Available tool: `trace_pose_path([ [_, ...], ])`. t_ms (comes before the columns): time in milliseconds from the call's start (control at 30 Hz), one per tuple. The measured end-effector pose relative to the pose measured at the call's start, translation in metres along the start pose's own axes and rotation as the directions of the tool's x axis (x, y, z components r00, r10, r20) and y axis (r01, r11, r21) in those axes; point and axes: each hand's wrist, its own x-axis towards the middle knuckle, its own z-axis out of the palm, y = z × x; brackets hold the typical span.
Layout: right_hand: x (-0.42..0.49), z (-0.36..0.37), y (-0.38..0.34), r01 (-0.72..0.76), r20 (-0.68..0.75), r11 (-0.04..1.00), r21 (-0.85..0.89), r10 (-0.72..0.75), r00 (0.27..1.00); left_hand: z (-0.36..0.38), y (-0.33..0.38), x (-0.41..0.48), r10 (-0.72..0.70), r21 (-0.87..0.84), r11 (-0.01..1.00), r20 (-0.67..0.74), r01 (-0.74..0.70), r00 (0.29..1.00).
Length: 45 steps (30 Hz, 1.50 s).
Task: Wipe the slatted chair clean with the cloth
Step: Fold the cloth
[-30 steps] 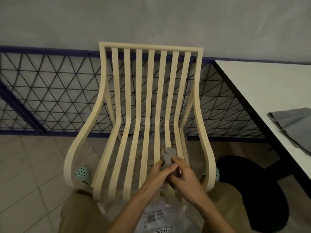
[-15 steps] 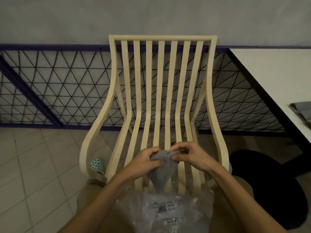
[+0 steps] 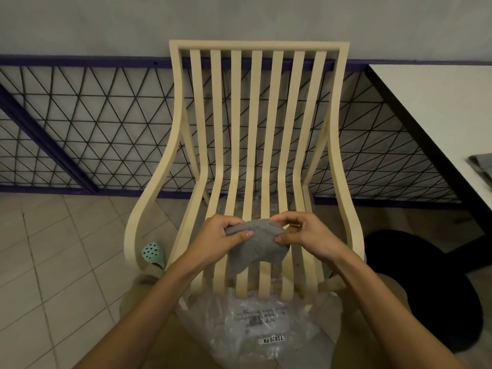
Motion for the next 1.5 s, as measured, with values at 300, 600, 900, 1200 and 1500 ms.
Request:
trace_pose_path([
  [300,0.005,0.003,-0.014,0.034,-0.029,0.888,-0.458,-0.053,0.998,0.000,0.005,-0.003,0.033,0.010,0.999,-0.123,-0.032,0.992],
  [600,-0.003,0.010,-0.018,0.020,-0.106,0.951,0.309,0.013,0.994,0.026,0.018,-0.002,-0.276,-0.724,0.672,-0.051,0.155,0.960],
  [900,-0.016,0.000,-0.007,-0.091,-0.098,0.948,0.306,0.126,0.987,0.032,0.001,-0.008,-0.324,-0.705,0.691,-0.105,0.159,0.940],
  [1200,-0.015,0.010,-0.009,-0.033,-0.102,0.926,0.376,0.077,0.992,0.030,0.003,-0.005,-0.320,-0.640,0.763,-0.245,0.095,0.915],
  [1500,-0.026,0.039,-0.002,-0.244,0.120,0.844,0.478,0.213,0.970,0.039,0.000,-0.021,-0.273,-0.522,0.850,-0.326,0.069,0.905],
])
